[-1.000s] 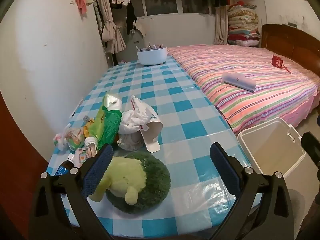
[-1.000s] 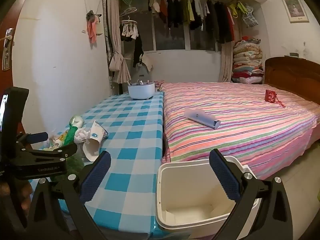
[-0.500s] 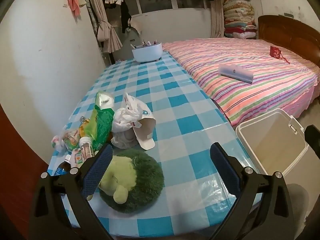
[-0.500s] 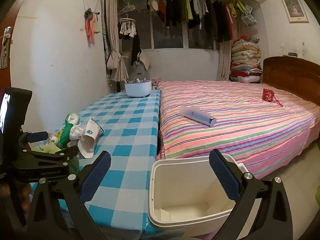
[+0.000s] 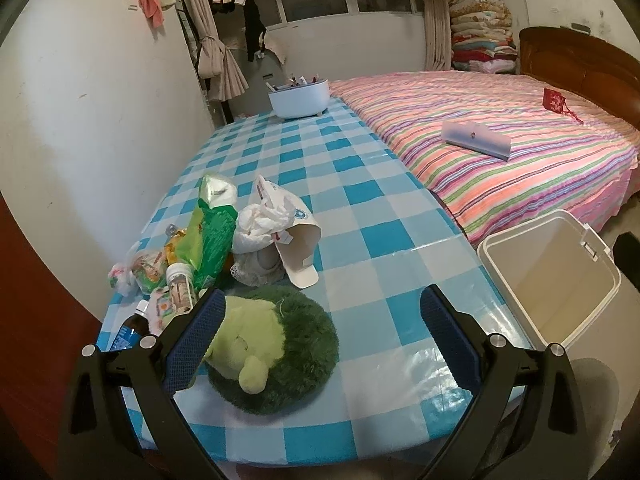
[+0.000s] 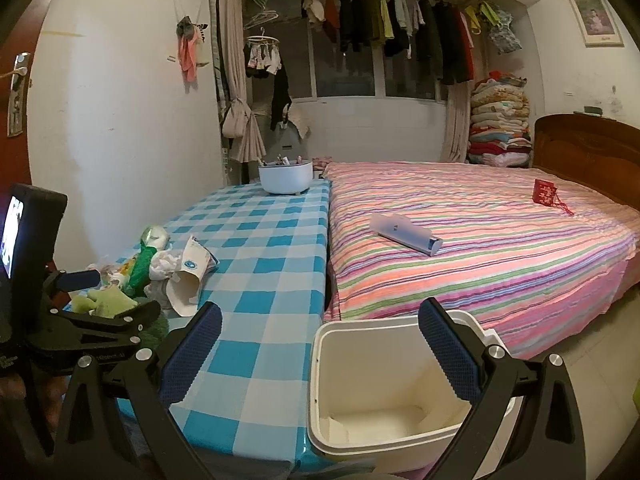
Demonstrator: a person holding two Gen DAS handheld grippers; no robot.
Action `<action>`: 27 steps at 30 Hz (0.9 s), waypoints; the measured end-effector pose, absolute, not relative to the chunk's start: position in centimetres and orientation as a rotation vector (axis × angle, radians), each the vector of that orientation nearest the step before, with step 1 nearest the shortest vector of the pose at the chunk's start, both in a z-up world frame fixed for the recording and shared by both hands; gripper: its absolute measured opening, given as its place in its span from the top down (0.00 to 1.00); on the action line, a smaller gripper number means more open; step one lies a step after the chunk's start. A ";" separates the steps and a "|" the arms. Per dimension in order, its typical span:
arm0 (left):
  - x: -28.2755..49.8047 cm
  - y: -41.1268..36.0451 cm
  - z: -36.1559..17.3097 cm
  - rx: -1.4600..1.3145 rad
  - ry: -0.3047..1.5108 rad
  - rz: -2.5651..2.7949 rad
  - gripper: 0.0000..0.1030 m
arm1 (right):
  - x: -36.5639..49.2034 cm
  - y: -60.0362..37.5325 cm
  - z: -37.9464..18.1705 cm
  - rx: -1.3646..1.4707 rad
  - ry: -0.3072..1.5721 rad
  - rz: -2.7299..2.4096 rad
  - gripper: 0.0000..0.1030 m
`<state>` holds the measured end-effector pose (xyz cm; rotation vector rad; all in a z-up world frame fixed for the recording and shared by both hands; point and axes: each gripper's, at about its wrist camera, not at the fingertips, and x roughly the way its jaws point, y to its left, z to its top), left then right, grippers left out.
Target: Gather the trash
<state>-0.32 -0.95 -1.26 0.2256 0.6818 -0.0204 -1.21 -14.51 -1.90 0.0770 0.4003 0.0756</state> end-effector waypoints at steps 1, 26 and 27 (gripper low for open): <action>-0.5 -1.0 -1.2 0.229 0.682 -0.014 0.06 | -1.2 -14.6 -1.8 0.077 0.396 0.086 0.07; -3.2 2.0 0.8 0.162 0.644 -0.051 0.06 | -3.2 -13.9 0.5 0.135 0.400 0.045 0.07; -3.4 2.4 0.6 0.153 0.646 -0.082 0.06 | -3.8 -13.5 0.7 0.143 0.401 0.023 0.07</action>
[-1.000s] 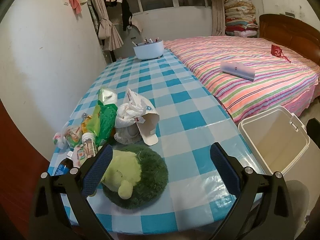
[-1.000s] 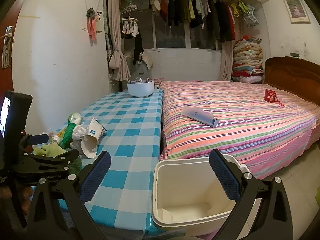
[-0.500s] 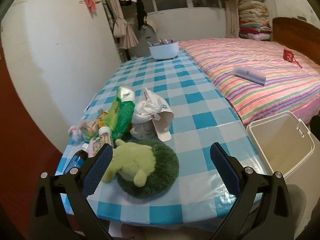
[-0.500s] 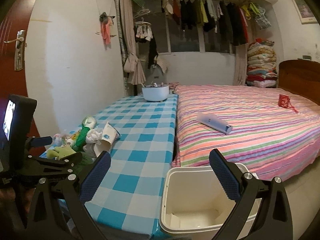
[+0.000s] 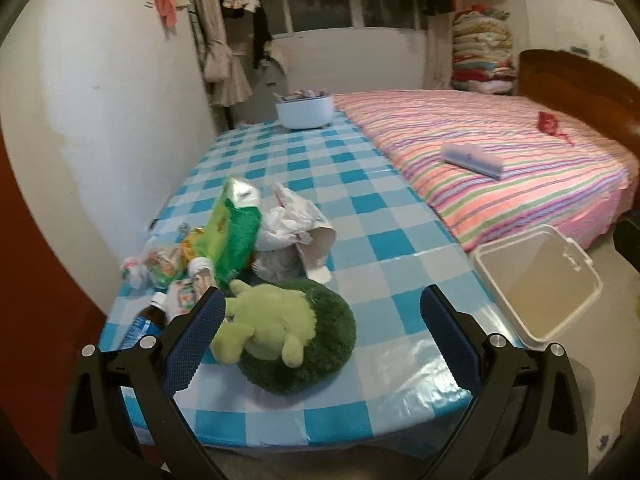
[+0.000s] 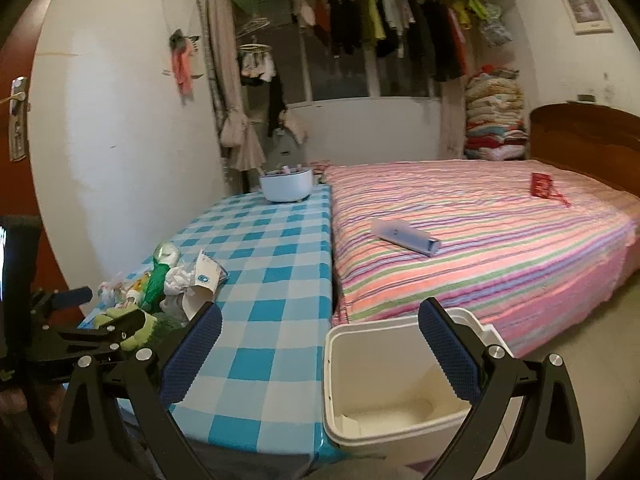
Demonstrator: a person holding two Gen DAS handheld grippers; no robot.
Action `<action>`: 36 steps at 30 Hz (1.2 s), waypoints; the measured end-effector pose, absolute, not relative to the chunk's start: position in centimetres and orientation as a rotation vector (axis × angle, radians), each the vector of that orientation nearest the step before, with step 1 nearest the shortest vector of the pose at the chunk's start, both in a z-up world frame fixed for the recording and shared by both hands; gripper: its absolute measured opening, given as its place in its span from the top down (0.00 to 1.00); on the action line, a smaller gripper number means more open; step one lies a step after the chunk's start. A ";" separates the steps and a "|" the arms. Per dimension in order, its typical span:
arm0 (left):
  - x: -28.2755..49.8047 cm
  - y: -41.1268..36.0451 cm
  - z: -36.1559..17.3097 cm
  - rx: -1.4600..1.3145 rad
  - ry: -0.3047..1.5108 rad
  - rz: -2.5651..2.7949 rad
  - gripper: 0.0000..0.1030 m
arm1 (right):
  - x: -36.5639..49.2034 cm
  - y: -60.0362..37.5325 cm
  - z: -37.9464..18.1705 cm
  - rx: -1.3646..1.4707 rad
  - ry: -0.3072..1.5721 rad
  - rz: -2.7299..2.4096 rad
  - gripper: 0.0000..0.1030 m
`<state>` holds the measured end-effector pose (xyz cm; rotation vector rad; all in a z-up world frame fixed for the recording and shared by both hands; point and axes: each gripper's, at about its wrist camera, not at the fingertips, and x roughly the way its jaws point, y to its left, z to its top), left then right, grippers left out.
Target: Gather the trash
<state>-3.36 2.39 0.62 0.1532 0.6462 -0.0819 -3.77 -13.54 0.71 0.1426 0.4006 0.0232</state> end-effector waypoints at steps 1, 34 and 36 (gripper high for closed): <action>-3.5 2.7 0.5 0.150 0.648 -0.109 0.06 | -4.3 -13.3 0.8 0.147 0.404 0.004 0.07; -3.3 3.2 -0.6 0.204 0.674 -0.040 0.06 | -3.2 -13.1 -1.0 0.143 0.447 -0.001 0.07; -3.3 2.5 -0.4 0.211 0.670 -0.044 0.06 | -3.3 -13.5 -0.9 0.151 0.444 0.002 0.07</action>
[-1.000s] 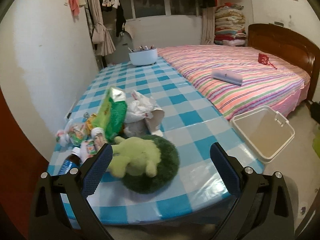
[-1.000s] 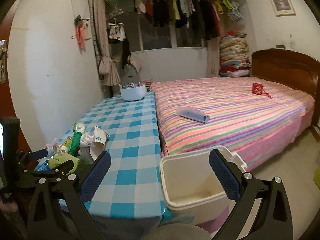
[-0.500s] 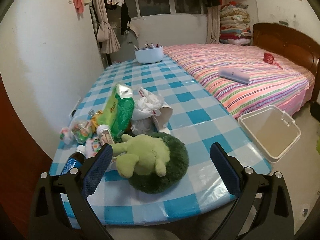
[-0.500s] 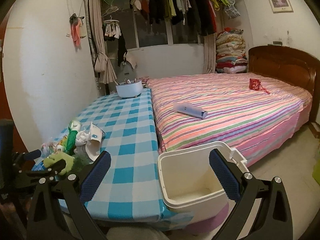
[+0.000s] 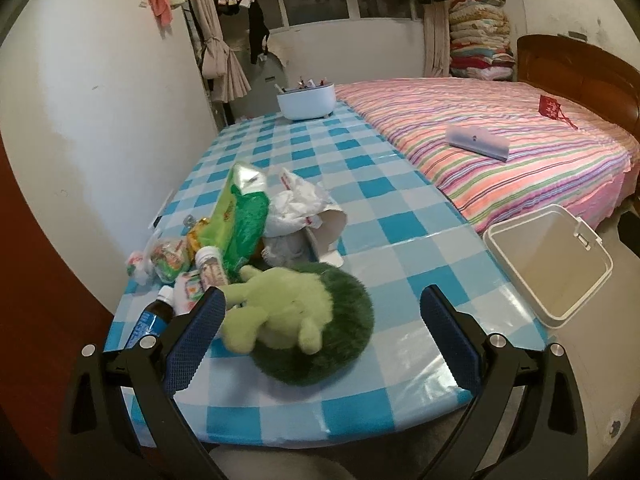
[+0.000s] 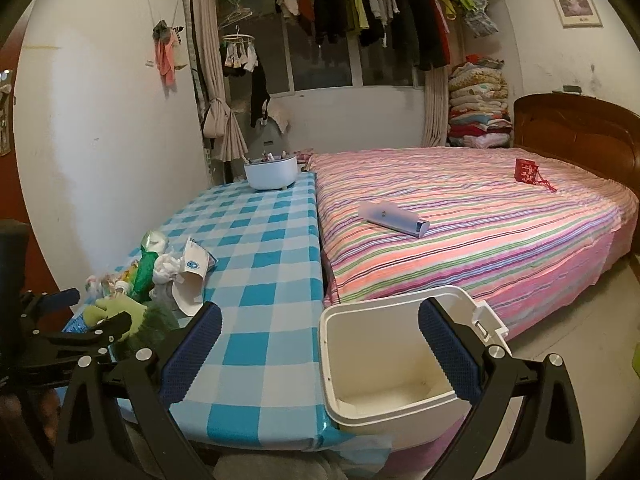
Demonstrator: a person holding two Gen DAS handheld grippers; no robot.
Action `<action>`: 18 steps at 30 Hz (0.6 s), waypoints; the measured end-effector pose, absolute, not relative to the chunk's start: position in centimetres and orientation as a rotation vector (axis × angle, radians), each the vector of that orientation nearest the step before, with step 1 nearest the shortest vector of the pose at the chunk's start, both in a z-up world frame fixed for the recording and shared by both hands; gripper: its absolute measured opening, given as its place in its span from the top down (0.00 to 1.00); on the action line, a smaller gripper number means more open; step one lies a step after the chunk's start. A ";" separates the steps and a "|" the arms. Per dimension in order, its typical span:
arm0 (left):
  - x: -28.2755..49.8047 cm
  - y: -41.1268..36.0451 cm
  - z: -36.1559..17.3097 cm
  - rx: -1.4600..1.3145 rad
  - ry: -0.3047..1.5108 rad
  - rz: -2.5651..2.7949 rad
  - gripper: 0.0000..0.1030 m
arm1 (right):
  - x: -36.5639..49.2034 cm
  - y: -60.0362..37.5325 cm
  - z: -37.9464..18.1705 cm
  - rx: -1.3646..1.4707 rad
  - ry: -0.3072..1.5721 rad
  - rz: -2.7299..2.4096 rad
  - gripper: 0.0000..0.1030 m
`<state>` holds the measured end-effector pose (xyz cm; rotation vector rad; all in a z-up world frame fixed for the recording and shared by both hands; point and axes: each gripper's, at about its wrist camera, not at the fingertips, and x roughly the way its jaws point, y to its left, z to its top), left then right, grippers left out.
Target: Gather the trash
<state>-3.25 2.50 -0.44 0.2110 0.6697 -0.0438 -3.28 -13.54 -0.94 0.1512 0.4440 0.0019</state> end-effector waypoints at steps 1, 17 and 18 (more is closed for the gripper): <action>-3.2 2.2 -0.4 0.215 0.667 -0.045 0.06 | -3.4 -13.8 -0.9 0.155 0.443 0.000 0.07; -2.4 2.0 -0.9 0.232 0.683 -0.038 0.06 | -2.5 -13.8 -1.6 0.165 0.460 0.014 0.07; -2.3 2.2 -1.0 0.229 0.686 -0.036 0.06 | -2.4 -13.7 -1.7 0.165 0.463 0.017 0.07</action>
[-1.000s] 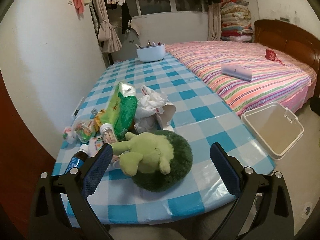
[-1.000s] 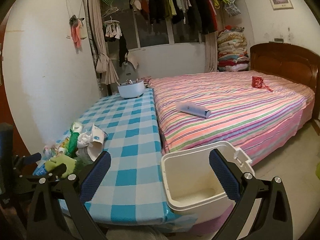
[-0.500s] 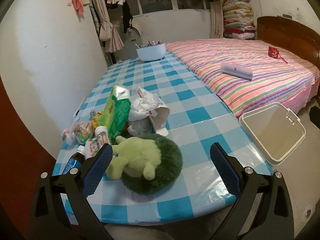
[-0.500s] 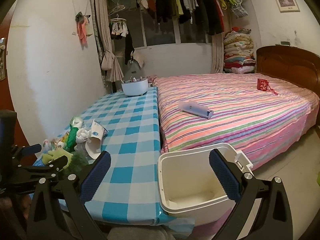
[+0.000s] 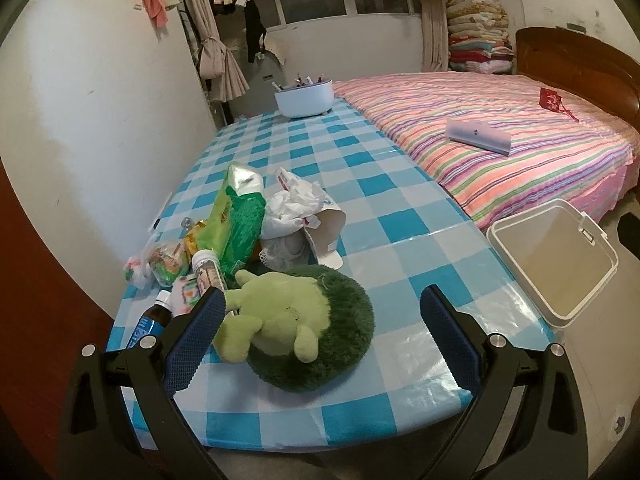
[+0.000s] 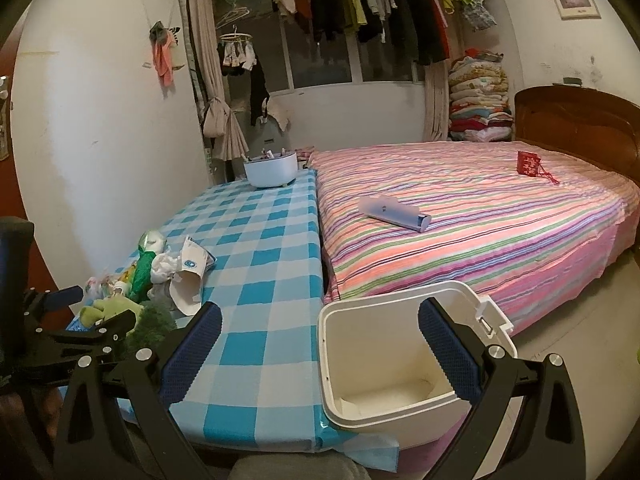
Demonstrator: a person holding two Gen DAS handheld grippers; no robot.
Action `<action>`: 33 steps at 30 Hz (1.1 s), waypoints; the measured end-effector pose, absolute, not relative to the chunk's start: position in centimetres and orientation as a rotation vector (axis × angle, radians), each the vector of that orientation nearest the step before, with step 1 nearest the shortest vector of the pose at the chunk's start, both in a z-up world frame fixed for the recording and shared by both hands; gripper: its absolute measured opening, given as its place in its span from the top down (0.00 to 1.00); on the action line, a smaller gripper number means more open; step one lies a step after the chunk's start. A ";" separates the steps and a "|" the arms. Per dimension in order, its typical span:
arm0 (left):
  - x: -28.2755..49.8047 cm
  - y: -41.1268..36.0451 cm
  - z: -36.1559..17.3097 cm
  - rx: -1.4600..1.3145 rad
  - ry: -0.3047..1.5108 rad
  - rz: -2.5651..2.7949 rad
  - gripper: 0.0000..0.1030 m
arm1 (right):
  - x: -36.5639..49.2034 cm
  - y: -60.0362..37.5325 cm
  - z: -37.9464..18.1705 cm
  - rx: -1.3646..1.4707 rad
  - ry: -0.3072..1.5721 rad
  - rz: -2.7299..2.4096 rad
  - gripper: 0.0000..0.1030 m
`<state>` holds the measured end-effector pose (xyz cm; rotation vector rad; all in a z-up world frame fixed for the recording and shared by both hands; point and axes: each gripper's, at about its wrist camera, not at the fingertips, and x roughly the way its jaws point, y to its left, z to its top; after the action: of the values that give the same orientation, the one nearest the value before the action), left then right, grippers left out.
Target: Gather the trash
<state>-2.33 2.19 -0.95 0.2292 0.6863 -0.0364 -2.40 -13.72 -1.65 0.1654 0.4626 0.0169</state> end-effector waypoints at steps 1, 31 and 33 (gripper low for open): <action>-2.2 2.3 -1.0 0.226 0.689 -0.034 0.06 | -2.2 -13.6 -1.7 0.167 0.467 0.022 0.07; -3.0 18.0 -4.0 0.064 0.779 0.226 0.06 | 5.2 0.3 -5.0 0.135 0.601 0.535 0.07; -3.1 18.4 -4.0 0.065 0.776 0.243 0.06 | 5.4 1.4 -5.4 0.144 0.613 0.580 0.07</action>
<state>-3.06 18.37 -4.03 0.0654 0.7757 0.2428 5.38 1.36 -5.38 0.1442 0.6131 0.5803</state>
